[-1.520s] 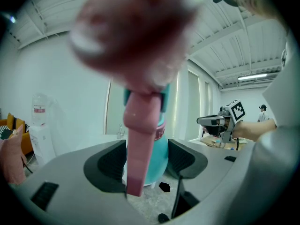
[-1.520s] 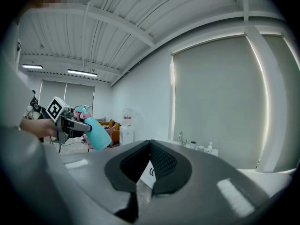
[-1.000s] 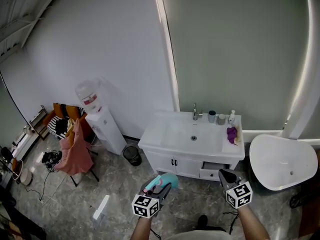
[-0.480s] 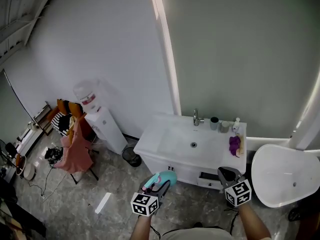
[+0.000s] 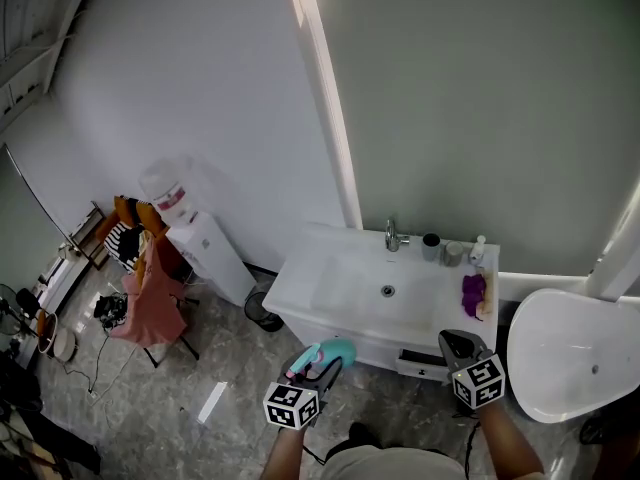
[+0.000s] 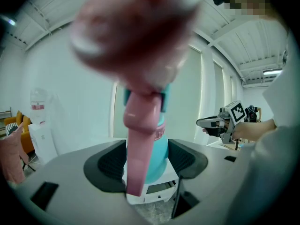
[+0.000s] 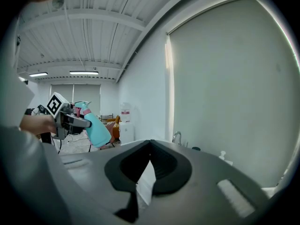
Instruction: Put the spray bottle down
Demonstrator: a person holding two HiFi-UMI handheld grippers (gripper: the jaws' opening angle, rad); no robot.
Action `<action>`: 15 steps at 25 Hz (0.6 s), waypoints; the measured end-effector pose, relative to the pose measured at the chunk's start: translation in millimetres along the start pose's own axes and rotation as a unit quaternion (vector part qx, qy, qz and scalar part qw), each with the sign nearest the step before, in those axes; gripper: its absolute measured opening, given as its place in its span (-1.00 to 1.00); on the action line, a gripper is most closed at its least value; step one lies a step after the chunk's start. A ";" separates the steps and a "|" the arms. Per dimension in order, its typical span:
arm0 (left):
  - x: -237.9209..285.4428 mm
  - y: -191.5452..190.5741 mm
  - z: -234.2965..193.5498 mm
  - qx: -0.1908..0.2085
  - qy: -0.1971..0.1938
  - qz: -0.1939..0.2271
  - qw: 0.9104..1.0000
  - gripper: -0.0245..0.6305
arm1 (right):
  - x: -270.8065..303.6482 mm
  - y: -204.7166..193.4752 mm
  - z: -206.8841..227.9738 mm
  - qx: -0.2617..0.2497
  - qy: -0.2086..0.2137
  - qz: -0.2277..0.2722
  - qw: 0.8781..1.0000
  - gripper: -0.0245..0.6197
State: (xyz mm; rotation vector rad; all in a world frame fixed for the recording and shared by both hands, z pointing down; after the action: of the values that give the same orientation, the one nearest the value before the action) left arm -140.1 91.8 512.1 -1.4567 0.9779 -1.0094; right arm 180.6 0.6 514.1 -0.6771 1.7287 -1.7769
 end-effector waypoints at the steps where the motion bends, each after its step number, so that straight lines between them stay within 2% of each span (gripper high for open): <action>1: 5.8 0.2 -4.2 0.000 -0.001 -0.001 1.000 -0.06 | 6.1 -1.7 2.8 0.002 -0.001 -0.002 1.000 -0.89; 7: 46.9 -3.9 -42.1 -0.001 -0.013 -0.001 1.000 -0.06 | 51.5 -11.4 13.6 -0.006 -0.004 -0.004 1.000 -0.89; 15: 130.8 9.4 -115.6 0.002 -0.047 -0.007 0.999 -0.06 | 137.1 -5.7 40.3 -0.015 -0.036 -0.001 0.999 -0.89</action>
State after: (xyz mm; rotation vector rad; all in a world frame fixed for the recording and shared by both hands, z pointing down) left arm -210.3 -67.9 522.7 -1.4947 0.8992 -0.9439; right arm 110.7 -124.2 517.5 -0.7475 1.7092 -1.7098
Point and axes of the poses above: the fingertips, and each gripper's own axes: x forward along the fingers, z to its right, y out of its top, the point moved 7 cm from there along -x, backward along the fingers, and after that the axes turned 14 degrees about z, right-handed, at the moved point
